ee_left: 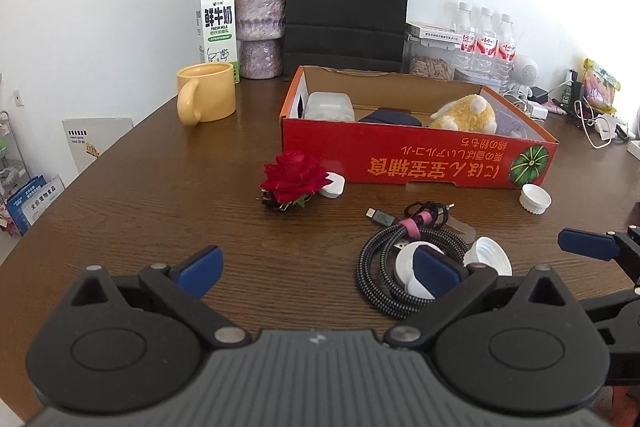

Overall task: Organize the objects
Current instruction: 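Withdraw both grippers from the box toward the black cable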

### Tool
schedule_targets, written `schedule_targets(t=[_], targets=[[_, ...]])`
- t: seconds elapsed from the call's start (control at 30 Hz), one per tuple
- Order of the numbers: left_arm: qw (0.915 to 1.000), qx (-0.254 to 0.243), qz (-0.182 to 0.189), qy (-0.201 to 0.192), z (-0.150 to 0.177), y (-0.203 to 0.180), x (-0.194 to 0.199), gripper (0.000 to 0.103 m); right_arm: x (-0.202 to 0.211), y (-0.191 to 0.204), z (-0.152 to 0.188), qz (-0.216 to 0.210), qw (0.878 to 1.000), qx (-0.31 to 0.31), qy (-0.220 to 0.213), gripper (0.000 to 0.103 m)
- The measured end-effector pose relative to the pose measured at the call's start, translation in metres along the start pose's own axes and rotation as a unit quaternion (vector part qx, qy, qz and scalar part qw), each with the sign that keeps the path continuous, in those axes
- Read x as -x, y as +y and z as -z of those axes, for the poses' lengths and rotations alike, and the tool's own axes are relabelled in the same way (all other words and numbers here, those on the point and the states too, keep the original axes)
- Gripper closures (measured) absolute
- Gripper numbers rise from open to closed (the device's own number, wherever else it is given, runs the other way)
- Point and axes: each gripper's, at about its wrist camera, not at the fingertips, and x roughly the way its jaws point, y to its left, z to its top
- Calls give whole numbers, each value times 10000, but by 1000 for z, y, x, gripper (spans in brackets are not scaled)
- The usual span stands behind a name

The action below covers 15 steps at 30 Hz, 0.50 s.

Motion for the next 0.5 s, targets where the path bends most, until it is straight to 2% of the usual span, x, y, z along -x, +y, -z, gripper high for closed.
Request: schedule_targets(t=[0.33, 0.4, 0.47, 0.5], targets=[[9999, 105, -56, 37, 2, 13, -1, 0, -20, 5, -4, -230, 9995, -29, 201, 24], [9999, 106, -65, 53, 2, 14, -3, 0, -23, 6, -4, -315, 9992, -23, 244, 34], [9999, 116, -70, 74, 2, 14, -4, 0, -25, 6, -4, -458, 9985, -60, 294, 57], [9999, 119, -59, 81, 2, 14, -4, 0, -24, 6, -4, -557, 9980, -111, 282, 64]])
